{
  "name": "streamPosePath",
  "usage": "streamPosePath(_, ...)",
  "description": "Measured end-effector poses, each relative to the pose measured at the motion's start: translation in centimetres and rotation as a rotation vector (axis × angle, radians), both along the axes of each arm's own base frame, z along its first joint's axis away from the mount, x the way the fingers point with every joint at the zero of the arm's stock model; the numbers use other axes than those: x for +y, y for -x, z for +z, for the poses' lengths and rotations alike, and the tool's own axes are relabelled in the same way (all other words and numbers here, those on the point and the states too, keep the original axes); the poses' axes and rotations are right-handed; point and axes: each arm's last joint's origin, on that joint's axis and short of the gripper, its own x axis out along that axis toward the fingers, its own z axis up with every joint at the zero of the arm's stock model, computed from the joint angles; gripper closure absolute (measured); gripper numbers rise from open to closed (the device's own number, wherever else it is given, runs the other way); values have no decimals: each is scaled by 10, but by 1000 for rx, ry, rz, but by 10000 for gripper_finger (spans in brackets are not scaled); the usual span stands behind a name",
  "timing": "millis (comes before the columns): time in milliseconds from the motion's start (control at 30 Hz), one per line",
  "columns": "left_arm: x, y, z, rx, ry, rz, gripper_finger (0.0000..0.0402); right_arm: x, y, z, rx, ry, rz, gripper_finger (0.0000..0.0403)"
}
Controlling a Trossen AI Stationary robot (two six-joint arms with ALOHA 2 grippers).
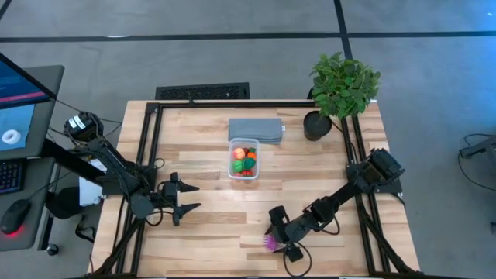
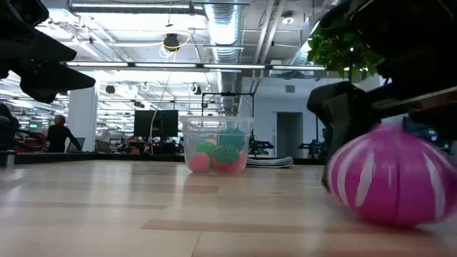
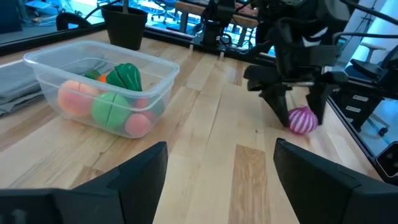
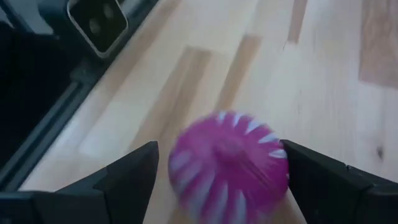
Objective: Pick and placing Produce into tupperware
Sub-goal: Put the purple onion into the transparent bin
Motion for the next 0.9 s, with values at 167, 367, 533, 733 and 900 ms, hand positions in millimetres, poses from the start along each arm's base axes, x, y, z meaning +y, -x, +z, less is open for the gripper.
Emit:
streamPosePath(167, 0, 0, 0, 2, 3, 2, 120, 2, -5, 2, -13, -8, 2, 48)
streamPosePath(367, 0, 0, -1, 4, 6, 3, 120, 1, -5, 1, -6, -7, 0, 48)
streamPosePath(533, 0, 0, -1, 5, 6, 3, 120, -1, -6, 1, 3, -11, -10, 48)
streamPosePath(733, 0, 0, -1, 5, 6, 3, 120, -3, -7, 0, 6, -6, -16, 48)
streamPosePath(900, 0, 0, -1, 5, 6, 3, 120, -5, -9, 0, 8, -10, -27, 49)
